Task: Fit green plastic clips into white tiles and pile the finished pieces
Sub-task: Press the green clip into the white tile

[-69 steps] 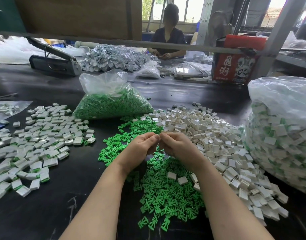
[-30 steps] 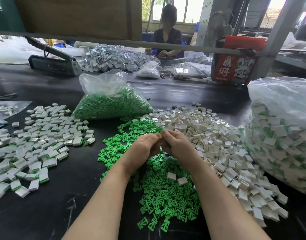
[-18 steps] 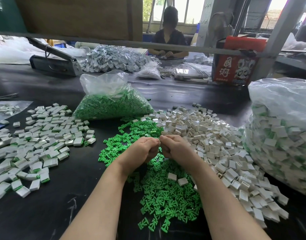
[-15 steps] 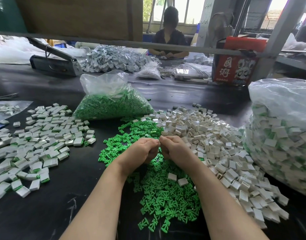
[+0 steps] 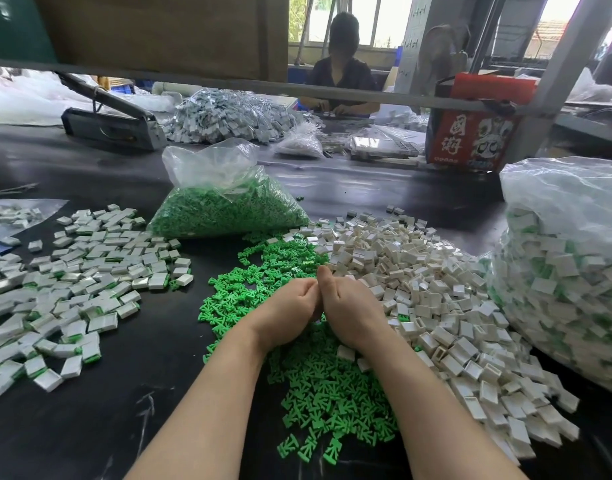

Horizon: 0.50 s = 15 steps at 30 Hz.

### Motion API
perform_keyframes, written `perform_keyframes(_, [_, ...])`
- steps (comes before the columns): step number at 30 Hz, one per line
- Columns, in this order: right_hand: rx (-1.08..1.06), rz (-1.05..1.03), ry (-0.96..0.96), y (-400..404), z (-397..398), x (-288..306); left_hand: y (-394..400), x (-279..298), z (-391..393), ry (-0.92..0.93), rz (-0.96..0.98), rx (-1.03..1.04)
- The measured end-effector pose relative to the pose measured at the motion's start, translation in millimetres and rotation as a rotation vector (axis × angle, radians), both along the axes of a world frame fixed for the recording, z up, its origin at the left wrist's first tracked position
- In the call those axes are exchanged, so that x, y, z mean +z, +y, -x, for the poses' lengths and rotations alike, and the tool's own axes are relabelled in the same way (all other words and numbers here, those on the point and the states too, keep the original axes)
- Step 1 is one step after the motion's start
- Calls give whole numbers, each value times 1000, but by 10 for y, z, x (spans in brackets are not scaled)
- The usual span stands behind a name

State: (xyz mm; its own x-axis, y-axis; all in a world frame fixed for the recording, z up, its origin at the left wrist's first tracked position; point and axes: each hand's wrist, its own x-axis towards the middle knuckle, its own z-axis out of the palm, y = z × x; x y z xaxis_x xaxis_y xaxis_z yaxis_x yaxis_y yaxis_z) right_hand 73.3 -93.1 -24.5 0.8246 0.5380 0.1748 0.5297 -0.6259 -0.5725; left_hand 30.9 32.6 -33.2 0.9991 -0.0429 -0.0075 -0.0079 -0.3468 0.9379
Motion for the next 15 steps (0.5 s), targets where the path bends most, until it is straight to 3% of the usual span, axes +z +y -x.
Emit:
perform_keyframes(8, [-4, 22, -48, -25, -12, -12, -33, 3, -2, -41, -55, -18])
perform_keyframes(11, [7, -40, -56, -32, -9, 7, -12, -24, -6, -30, 40, -23])
perform_keyframes(13, [9, -185, 58, -16, -28, 26, 13, -24, 19, -53, 151, -21])
perform_keyframes(15, [17, -424, 297, -11, -49, 46, 27, 0, 53, -88, 241, -24])
